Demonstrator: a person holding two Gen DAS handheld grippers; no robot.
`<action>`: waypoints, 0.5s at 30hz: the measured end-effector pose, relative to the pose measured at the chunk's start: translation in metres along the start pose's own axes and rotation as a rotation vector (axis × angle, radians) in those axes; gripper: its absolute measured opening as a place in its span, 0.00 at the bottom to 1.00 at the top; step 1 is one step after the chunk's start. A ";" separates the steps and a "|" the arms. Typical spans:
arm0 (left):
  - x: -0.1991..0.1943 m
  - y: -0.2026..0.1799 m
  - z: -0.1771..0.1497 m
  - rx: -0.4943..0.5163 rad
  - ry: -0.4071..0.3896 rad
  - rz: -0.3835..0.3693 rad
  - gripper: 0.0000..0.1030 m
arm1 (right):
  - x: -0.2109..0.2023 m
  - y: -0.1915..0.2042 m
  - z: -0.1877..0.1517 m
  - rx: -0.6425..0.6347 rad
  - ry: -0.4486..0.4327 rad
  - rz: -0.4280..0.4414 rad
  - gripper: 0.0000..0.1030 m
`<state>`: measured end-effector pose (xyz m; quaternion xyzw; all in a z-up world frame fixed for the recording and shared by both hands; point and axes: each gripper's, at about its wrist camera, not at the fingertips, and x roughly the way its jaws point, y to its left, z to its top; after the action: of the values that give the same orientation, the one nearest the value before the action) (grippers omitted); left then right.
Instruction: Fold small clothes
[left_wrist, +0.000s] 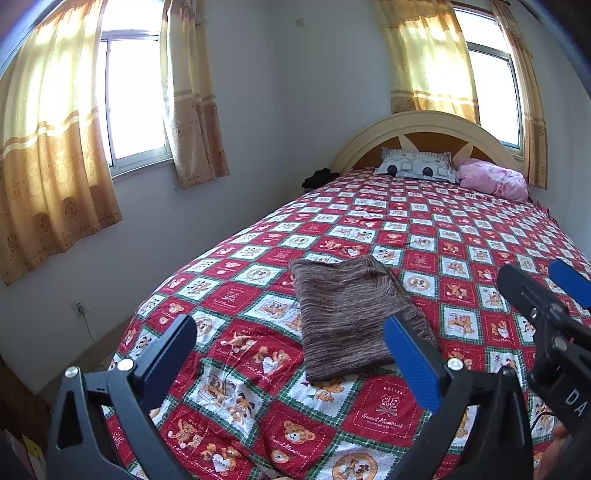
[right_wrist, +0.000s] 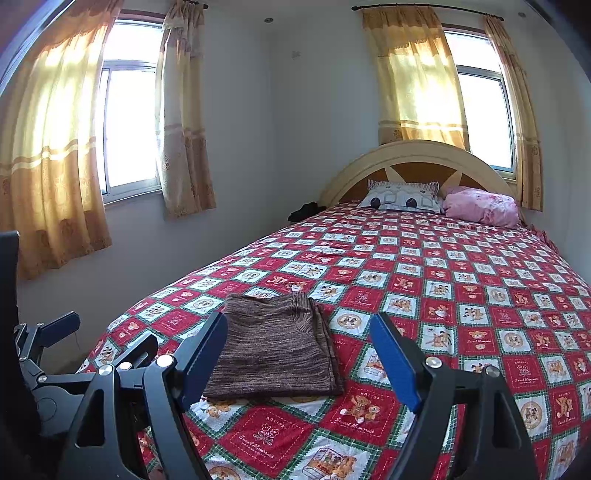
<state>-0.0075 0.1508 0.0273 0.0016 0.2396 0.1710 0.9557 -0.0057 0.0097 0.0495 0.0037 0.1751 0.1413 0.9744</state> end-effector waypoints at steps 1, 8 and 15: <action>0.000 0.000 0.000 0.001 -0.001 0.001 1.00 | 0.000 0.000 0.000 -0.001 0.001 0.000 0.78; 0.002 -0.001 -0.001 0.008 -0.009 0.005 1.00 | 0.000 0.000 0.000 0.002 0.001 -0.001 0.78; 0.004 -0.002 0.001 0.016 -0.020 0.004 1.00 | 0.000 0.001 -0.001 0.007 0.003 -0.007 0.78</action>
<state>-0.0026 0.1506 0.0264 0.0112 0.2314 0.1708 0.9577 -0.0058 0.0105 0.0487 0.0063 0.1770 0.1374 0.9745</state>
